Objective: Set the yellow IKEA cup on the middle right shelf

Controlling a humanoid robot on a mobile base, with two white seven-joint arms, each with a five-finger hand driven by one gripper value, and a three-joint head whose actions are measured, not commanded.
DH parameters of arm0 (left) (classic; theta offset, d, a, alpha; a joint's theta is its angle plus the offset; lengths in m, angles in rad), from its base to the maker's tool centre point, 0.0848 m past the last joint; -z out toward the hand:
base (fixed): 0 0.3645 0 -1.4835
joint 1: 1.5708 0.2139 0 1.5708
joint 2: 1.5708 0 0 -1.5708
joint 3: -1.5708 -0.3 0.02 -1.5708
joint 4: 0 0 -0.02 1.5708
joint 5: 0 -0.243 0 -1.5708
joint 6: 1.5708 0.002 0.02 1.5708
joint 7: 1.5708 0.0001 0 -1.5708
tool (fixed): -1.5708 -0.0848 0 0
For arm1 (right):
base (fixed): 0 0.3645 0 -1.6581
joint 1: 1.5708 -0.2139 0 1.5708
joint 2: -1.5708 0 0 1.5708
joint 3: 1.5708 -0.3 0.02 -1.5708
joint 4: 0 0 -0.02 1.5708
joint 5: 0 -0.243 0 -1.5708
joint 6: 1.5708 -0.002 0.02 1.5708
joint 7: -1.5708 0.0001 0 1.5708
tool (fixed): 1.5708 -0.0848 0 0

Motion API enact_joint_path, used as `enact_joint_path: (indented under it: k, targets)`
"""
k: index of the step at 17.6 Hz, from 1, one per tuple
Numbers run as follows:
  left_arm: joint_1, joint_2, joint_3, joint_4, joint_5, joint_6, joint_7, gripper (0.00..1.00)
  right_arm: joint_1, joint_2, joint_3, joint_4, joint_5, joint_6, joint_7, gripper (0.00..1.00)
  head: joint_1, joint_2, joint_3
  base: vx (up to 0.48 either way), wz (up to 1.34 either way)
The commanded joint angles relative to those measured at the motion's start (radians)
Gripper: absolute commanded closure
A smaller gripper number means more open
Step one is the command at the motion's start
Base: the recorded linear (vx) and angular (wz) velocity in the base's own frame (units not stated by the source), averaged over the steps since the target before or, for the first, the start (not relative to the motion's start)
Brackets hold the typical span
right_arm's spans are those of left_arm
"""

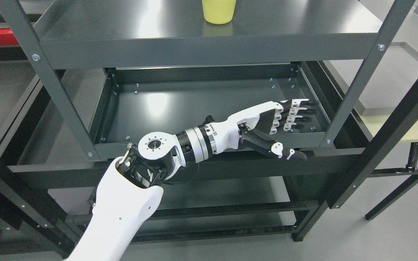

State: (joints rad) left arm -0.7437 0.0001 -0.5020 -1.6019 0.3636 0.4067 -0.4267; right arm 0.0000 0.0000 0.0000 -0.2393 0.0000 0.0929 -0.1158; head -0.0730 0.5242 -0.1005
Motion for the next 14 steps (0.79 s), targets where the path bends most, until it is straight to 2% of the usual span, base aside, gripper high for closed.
enact_joint_path:
  k: [1,3,4,6,8,10,14]
  targets:
    - [0.162,0.017,0.021,0.105,-0.281,-0.126,0.331,0.01,0.014,-0.017,0.017,0.000,-0.025,0.001,-0.001,0.01,0.0000,0.000,0.000,0.000,0.00]
    - [0.188,0.017,0.130,0.102,-0.285,-0.137,0.359,0.01,0.014,-0.017,0.017,0.000,-0.025,0.001,-0.001,0.01,0.0000,0.000,0.000,0.000,0.00]
    - [0.191,0.017,0.214,0.094,-0.285,-0.184,0.358,0.01,0.014,-0.017,0.017,0.000,-0.025,0.001,-0.001,0.01,0.0000,0.000,0.000,0.000,0.00]
    - [0.225,0.017,0.304,0.088,-0.285,-0.261,0.347,0.01,0.014,-0.017,0.017,0.000,-0.025,0.001,-0.001,0.01,0.0000,0.000,0.000,0.000,0.00]
    - [0.303,0.017,0.367,0.044,-0.285,-0.279,0.278,0.01,0.014,-0.017,0.017,0.000,-0.025,0.001,-0.001,0.01,0.0000,0.000,0.000,0.000,0.00]
    - [0.403,0.017,0.422,-0.060,-0.285,-0.279,0.217,0.01,0.014,-0.017,0.017,0.000,-0.025,0.001,-0.001,0.01,0.0000,0.000,0.000,0.000,0.00]
    - [0.481,0.017,0.520,-0.170,-0.285,-0.290,0.221,0.01,0.014,-0.017,0.017,0.000,-0.025,0.001,-0.001,0.01,0.0000,0.000,0.000,0.000,0.00]
